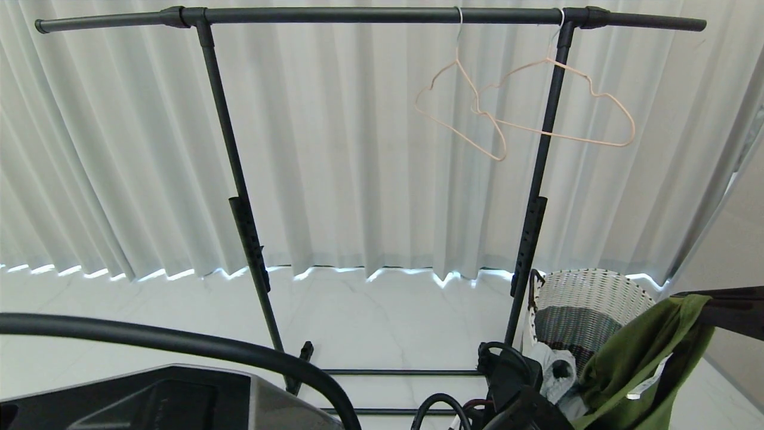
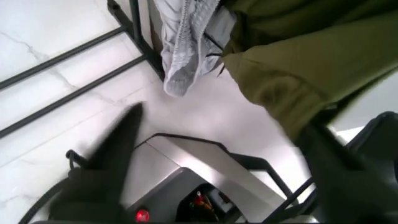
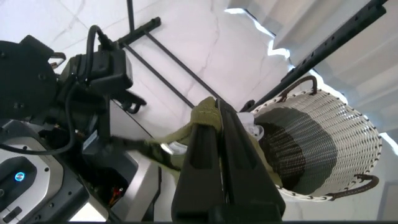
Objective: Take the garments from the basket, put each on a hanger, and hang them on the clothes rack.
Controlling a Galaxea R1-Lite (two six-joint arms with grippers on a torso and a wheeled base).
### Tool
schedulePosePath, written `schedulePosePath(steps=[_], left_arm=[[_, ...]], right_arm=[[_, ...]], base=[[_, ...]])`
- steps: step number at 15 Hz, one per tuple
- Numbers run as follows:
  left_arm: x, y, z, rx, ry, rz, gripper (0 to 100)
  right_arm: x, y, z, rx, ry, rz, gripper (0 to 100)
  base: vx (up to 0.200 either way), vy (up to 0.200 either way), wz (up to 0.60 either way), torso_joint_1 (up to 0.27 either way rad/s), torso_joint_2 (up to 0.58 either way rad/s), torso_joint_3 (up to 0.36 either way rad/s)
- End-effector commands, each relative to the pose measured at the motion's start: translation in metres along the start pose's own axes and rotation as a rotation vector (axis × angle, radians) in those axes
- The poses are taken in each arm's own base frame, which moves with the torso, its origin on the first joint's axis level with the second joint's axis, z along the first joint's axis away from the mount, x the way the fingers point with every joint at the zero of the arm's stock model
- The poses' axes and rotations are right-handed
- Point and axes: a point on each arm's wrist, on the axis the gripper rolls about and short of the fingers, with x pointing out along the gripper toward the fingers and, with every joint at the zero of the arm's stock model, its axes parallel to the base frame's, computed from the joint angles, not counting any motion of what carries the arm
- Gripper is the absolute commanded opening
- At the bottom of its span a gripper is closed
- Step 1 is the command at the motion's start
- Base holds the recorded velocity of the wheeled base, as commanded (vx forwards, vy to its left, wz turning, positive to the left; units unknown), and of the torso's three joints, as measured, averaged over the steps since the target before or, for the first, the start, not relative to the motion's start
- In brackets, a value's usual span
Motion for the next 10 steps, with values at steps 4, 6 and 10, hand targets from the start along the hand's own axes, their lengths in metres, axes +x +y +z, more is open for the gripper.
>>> schedulePosePath(steps=[4, 6, 10], left_arm=[[-0.02, -0.002, -0.006, 0.017, -0.02, 0.041, 0], [-0.041, 0.0, -0.015, 0.038, -0.038, 0.083, 0], [-0.139, -0.005, 0.014, 0.072, -0.229, 0.018, 0]], right_arm=[[-0.002, 0.0, -0.001, 0.0, -0.005, -0.004, 0], [0.001, 0.0, -0.003, 0.004, 0.011, -0.005, 0], [0.003, 0.0, -0.006, 0.002, 0.024, 0.0, 0]], base=[[0.0, 0.0, 0.0, 0.0, 0.0, 0.0], [0.0, 0.0, 0.0, 0.0, 0.0, 0.0], [0.0, 0.0, 0.0, 0.0, 0.0, 0.0]])
